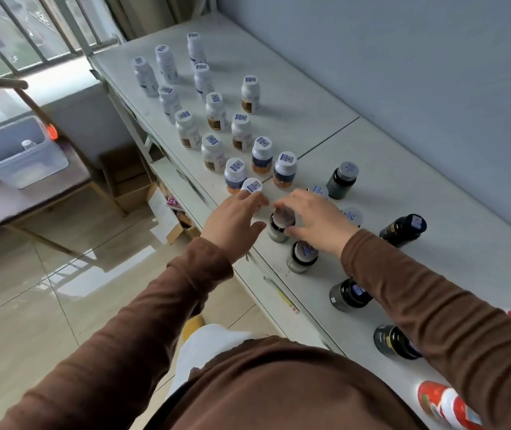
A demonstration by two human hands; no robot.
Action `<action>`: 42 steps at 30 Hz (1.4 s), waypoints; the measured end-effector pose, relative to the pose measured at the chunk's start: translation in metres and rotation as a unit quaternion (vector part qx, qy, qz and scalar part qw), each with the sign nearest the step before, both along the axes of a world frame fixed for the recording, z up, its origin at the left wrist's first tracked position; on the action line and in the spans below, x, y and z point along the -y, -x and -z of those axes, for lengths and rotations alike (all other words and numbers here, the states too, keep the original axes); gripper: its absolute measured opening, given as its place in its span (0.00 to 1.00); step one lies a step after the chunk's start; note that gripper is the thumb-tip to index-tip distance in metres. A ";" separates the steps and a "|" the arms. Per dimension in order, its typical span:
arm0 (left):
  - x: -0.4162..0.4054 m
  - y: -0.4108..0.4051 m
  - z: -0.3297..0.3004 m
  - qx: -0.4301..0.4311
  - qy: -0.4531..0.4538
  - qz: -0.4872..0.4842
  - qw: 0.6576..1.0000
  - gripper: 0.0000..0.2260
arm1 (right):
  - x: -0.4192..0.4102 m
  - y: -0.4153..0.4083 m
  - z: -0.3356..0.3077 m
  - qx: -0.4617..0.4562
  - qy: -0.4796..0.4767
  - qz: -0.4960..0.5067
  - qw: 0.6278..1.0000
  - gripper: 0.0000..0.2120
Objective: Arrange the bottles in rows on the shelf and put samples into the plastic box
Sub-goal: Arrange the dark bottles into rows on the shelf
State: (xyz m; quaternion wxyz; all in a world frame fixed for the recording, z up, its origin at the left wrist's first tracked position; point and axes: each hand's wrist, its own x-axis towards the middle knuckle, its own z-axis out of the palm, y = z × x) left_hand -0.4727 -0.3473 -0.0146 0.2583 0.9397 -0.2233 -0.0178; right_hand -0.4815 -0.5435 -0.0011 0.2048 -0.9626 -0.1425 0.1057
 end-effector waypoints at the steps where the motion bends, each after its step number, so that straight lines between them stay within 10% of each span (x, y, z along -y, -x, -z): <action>1: 0.002 -0.001 -0.003 0.008 -0.001 0.001 1.000 0.16 | 0.003 0.000 -0.004 0.008 -0.020 0.005 1.000 0.23; 18: 0.067 -0.059 -0.018 0.012 -0.122 0.075 0.990 0.17 | 0.051 -0.041 -0.008 -0.029 0.096 0.016 0.995 0.25; 27: 0.076 -0.068 -0.030 -0.115 0.119 0.055 0.985 0.20 | 0.076 -0.045 -0.066 0.006 -0.182 0.141 0.973 0.14; 31: 0.077 -0.074 -0.043 -0.379 0.392 0.070 0.835 0.17 | 0.073 -0.047 -0.086 -0.025 -0.337 0.230 0.913 0.18; 36: 0.078 -0.074 -0.050 -0.618 0.463 0.071 0.631 0.23 | 0.062 -0.042 -0.090 -0.020 -0.380 0.253 0.890 0.20; 42: 0.074 -0.074 -0.039 -0.648 0.453 0.100 0.604 0.26 | 0.054 -0.036 -0.086 -0.005 -0.380 0.259 0.888 0.21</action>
